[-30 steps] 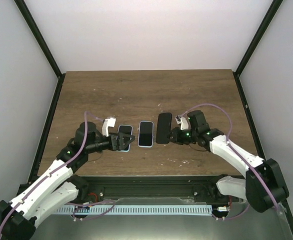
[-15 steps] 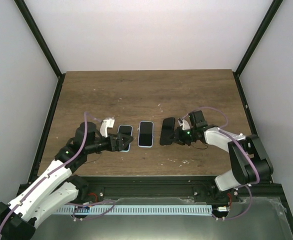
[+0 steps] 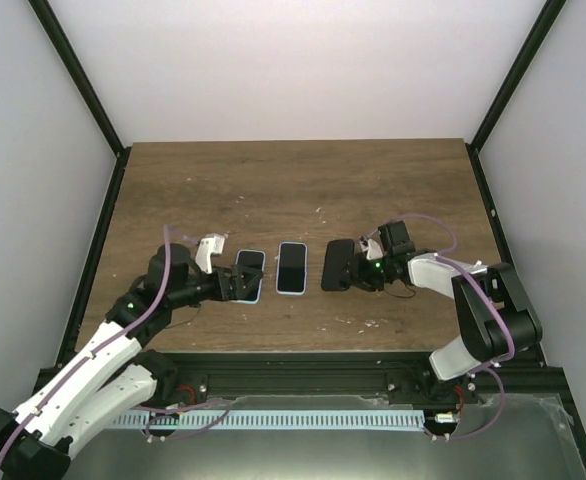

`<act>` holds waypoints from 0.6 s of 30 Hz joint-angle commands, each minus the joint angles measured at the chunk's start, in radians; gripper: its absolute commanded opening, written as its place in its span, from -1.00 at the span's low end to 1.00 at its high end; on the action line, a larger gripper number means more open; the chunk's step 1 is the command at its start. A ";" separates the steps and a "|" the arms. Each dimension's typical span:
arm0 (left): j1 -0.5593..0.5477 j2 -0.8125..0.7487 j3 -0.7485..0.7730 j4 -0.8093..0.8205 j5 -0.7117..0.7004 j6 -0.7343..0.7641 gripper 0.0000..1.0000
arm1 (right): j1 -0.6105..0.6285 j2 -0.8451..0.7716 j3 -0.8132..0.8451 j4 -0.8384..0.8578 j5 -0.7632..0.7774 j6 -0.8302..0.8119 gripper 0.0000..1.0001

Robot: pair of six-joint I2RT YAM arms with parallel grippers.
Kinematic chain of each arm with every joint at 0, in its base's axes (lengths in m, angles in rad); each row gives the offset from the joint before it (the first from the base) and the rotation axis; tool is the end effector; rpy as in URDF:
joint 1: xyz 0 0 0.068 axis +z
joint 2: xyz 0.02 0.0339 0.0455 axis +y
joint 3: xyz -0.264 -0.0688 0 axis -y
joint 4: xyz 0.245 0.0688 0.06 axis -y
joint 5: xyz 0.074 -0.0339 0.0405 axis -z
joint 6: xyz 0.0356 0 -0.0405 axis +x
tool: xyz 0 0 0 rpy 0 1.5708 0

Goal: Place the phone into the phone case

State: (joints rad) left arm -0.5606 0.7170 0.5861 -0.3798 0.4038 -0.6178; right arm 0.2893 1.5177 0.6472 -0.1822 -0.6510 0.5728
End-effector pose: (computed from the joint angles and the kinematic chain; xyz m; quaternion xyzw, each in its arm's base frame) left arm 0.1322 -0.0995 0.2623 0.0772 0.8478 -0.4191 0.3156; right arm 0.2435 0.0950 0.1396 0.0483 0.9183 0.3822 0.0914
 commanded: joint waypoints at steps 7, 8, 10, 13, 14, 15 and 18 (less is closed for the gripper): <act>0.005 -0.016 0.073 -0.079 -0.147 -0.026 1.00 | -0.008 -0.119 0.044 -0.093 0.088 -0.002 0.72; 0.004 -0.014 0.088 -0.097 -0.165 -0.027 1.00 | -0.008 -0.139 0.048 -0.113 0.101 -0.006 0.88; 0.005 -0.004 0.132 -0.154 -0.200 -0.019 1.00 | -0.008 -0.185 0.067 -0.158 0.134 -0.014 0.99; 0.005 0.016 0.203 -0.236 -0.278 -0.015 1.00 | -0.009 -0.251 0.106 -0.217 0.163 -0.027 1.00; 0.005 0.022 0.225 -0.263 -0.306 -0.016 1.00 | -0.008 -0.277 0.119 -0.230 0.163 -0.036 1.00; 0.006 0.030 0.251 -0.289 -0.333 -0.017 1.00 | -0.007 -0.303 0.136 -0.239 0.155 -0.046 1.00; 0.006 0.052 0.340 -0.356 -0.386 -0.009 1.00 | -0.008 -0.394 0.173 -0.265 0.156 -0.063 1.00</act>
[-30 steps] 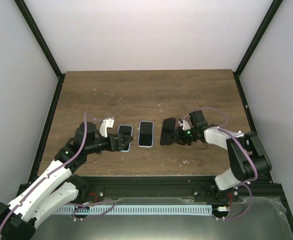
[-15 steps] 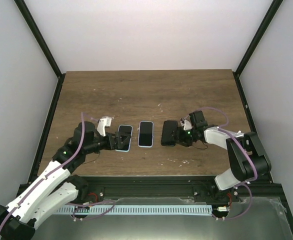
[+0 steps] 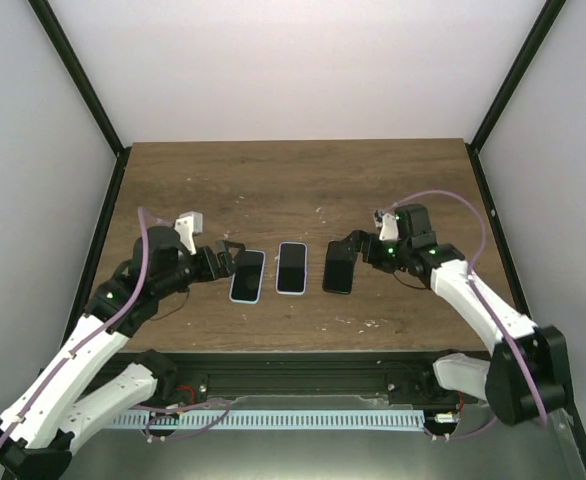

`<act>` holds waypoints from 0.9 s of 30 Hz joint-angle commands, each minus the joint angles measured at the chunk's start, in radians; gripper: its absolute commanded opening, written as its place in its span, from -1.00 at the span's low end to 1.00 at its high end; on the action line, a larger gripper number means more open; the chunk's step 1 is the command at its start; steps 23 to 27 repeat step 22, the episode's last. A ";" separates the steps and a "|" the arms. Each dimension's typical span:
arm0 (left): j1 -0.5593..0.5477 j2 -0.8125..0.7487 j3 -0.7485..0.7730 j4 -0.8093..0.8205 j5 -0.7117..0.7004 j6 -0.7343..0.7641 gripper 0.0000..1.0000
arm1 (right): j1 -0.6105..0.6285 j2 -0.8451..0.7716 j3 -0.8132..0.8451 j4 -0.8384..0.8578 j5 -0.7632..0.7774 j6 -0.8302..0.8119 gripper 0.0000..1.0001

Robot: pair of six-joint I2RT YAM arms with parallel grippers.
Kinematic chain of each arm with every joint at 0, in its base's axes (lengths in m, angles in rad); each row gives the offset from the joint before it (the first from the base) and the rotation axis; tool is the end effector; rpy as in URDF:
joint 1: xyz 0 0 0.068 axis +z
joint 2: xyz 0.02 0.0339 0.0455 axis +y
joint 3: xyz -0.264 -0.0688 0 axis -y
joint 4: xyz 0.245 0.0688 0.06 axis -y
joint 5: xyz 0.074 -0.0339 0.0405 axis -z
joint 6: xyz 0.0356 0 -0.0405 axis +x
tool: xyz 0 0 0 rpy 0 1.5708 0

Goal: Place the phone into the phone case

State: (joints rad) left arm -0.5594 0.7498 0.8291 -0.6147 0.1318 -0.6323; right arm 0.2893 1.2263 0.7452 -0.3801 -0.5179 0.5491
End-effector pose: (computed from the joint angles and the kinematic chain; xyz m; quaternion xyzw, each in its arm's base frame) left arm 0.1334 -0.0890 0.3169 0.0010 0.8677 -0.3245 0.3766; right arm 0.2290 0.0865 0.2222 0.0292 0.9103 0.3560 0.2090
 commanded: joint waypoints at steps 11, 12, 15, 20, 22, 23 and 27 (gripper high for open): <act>0.004 0.037 0.319 -0.191 -0.144 0.087 1.00 | -0.008 -0.364 0.226 -0.175 0.083 -0.049 1.00; 0.005 0.027 0.324 -0.184 -0.142 0.094 1.00 | -0.008 -0.382 0.232 -0.175 0.083 -0.043 1.00; 0.006 -0.007 0.316 -0.155 -0.133 0.108 1.00 | -0.008 -0.422 0.241 -0.167 0.081 -0.033 1.00; 0.005 -0.040 0.293 -0.137 -0.119 0.112 1.00 | -0.008 -0.447 0.237 -0.165 0.090 -0.041 1.00; 0.004 -0.046 0.283 -0.137 -0.117 0.114 1.00 | -0.008 -0.450 0.232 -0.164 0.088 -0.042 1.00; 0.004 -0.046 0.283 -0.137 -0.117 0.114 1.00 | -0.008 -0.450 0.232 -0.164 0.088 -0.042 1.00; 0.004 -0.046 0.283 -0.137 -0.117 0.114 1.00 | -0.008 -0.450 0.232 -0.164 0.088 -0.042 1.00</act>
